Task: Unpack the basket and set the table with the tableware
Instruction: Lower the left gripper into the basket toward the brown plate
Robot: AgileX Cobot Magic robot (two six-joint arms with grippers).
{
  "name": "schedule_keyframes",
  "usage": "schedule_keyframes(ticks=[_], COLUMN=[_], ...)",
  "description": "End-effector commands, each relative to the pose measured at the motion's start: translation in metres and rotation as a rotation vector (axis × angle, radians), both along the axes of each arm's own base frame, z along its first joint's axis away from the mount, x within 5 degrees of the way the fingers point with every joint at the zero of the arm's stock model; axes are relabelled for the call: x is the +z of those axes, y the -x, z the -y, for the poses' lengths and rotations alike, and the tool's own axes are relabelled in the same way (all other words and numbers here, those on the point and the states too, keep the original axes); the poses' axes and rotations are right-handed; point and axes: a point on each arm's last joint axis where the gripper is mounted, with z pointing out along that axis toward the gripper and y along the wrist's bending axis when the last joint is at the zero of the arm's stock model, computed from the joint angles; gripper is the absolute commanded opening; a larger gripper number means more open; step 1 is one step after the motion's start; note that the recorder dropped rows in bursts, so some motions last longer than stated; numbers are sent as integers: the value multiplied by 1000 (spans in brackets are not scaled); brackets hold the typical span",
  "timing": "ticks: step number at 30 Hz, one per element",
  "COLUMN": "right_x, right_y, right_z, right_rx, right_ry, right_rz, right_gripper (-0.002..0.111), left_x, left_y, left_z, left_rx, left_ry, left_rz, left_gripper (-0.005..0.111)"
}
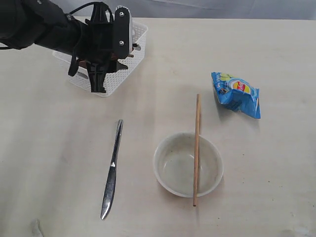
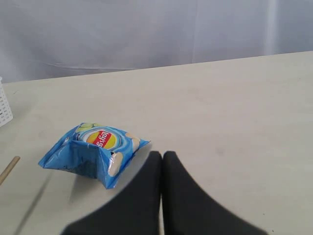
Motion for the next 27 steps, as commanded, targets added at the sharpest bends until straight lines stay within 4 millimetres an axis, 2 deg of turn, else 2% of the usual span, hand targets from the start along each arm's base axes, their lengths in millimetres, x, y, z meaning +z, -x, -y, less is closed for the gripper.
schedule_keyframes(ticks=[1, 14, 18, 27], right_x=[0, 0, 0, 0], right_y=[0, 0, 0, 0], right_z=[0, 0, 0, 0], right_rx=[4, 4, 4, 4], right_ry=[7, 8, 8, 8], right_rz=[6, 6, 6, 6], right_gripper=[0, 0, 0, 0], left_x=[0, -8, -10, -6], left_y=[-7, -11, -16, -19], left_z=[6, 8, 9, 10], left_rx=[-1, -6, -6, -7], left_ry=[15, 13, 13, 16], left_rz=[2, -20, -22, -4], left_gripper=[43, 43, 30, 30])
